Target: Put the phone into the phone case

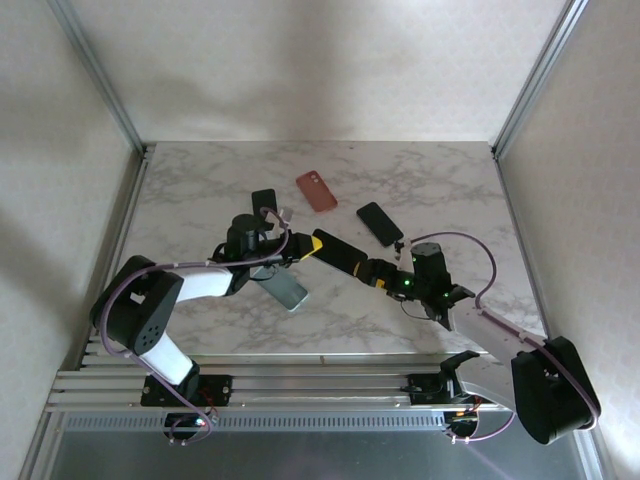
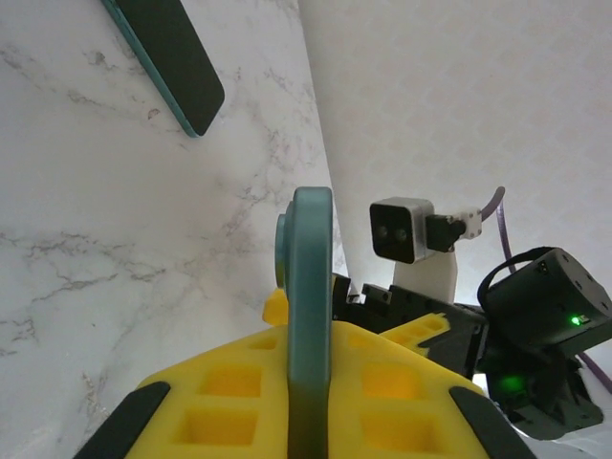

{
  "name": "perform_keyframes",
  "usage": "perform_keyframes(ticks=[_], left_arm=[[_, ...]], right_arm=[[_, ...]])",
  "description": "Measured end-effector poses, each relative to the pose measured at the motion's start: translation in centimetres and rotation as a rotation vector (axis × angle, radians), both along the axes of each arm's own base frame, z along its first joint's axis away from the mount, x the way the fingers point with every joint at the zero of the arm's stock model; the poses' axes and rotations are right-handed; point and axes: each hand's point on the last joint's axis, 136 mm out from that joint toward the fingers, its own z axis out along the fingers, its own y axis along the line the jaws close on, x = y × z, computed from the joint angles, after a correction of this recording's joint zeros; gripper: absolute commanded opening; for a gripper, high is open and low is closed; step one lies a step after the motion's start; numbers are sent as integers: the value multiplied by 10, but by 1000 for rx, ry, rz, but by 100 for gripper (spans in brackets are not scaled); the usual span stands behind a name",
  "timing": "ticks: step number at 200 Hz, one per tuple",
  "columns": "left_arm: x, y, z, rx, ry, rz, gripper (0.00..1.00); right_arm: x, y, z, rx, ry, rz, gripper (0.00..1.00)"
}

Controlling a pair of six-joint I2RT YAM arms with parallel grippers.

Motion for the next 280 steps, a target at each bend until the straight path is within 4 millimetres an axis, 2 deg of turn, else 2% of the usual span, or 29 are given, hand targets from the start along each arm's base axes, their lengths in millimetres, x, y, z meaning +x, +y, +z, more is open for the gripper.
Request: perform_keyframes(ticks=[26,47,106,151,199,213,235,256,267,280], left_arm=[[-3,2,-1,-13,15,11,0],[-5,3,0,-22,17,13,0],[-8,4,-1,-31,24,14,0],[-7,3,4,-45,18,17,0],[-4,1,2,-62,19,20,0],[-4,1,-1,-62,26,20,0],[-2,0,-2,-67,26,22,0],[1,3,-4,-61,32,42,0],[4,5,-7,-55,39,56,11],[6,8,-8,-49,42,69,20]], right_arm=[[5,8,14,68,-29,13,78],[7,13,17,99,-29,23,72],[12,22,13,143,2,46,62],[23,31,31,187,-36,60,60],[25,33,29,196,-28,61,54],[26,33,25,193,-15,58,48],[28,31,20,189,5,43,33],[30,30,23,203,8,36,11],[33,31,30,220,-3,38,0],[34,32,40,244,-14,46,0]])
